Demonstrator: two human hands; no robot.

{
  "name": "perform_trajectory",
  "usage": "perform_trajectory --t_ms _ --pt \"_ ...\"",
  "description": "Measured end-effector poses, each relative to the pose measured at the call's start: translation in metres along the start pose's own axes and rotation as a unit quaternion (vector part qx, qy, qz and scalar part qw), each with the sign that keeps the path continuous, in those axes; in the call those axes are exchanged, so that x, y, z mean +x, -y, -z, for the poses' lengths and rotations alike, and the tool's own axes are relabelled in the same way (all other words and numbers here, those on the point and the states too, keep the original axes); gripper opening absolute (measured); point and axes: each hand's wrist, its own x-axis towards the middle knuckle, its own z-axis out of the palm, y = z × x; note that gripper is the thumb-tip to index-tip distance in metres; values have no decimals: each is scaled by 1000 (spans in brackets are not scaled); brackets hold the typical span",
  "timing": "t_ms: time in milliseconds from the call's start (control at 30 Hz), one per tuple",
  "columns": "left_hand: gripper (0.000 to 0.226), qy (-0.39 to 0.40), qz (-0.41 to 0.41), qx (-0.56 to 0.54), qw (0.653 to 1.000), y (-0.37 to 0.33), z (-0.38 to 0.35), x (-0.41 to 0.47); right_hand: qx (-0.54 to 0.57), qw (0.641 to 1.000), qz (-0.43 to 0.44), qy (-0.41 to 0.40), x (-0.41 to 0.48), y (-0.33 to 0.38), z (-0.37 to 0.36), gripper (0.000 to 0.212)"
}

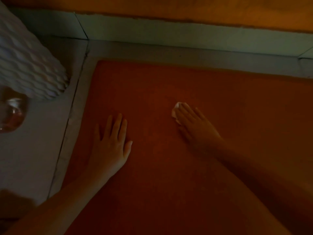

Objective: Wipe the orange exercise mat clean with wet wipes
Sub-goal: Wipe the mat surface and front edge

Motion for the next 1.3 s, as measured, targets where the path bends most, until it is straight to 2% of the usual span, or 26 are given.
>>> perform_trajectory --t_ms 67,133,200,233,300,333,400,467,567,667,700,767,867,900,967,1033,1100,1200,1300 --pt "68 -1 -2 3 1000 -1 1 0 -61 998 -21 6 3 -26 3 58" --pt "67 2 -2 4 1000 -1 1 -1 -75 991 -110 16 16 -35 8 58" --pt "67 9 4 4 1000 -2 4 -1 -19 983 -184 -10 25 -15 7 60" --pt "66 15 6 1 1000 -2 4 -1 26 980 -193 -34 23 2 4 60" --pt "61 15 13 -3 1000 -5 7 -2 97 985 -133 -53 6 33 -9 59" --pt "61 17 17 -7 1000 -6 8 -3 110 990 -86 -35 -8 45 -15 64" --pt "61 22 20 -11 1000 -8 8 -8 78 997 -19 -8 -38 47 -19 66" --pt "60 24 19 -3 1000 -11 7 -17 19 999 -16 -40 -51 27 -15 57" --pt "60 35 17 5 999 -16 4 -30 46 987 -144 -56 -49 1 -4 56" --pt "61 44 18 10 999 -21 6 -38 127 947 -237 -174 -47 19 -7 48" --pt "62 50 17 13 999 -22 7 -41 169 943 -235 -163 -51 31 -12 48" --pt "65 63 18 17 998 -25 9 -46 207 955 -177 -117 -66 49 -24 47" --pt "67 71 9 17 997 -25 9 -57 82 987 -111 -82 -87 32 -29 57" --pt "67 72 9 16 997 -25 9 -62 49 989 -123 -72 -87 21 -31 64" --pt "67 75 8 15 997 -29 9 -71 51 979 -191 -52 -83 13 -32 72" --pt "68 84 19 9 996 -34 10 -80 81 970 -224 -47 -77 32 -35 64" --pt "71 103 31 -2 994 -41 13 -88 102 980 -165 -48 -85 61 -38 57" --pt "73 134 31 -8 990 -47 16 -97 119 991 -55 -5 -125 79 -36 62" --pt "74 180 25 -11 983 -52 25 -108 46 997 -66 3 -153 46 -42 67"
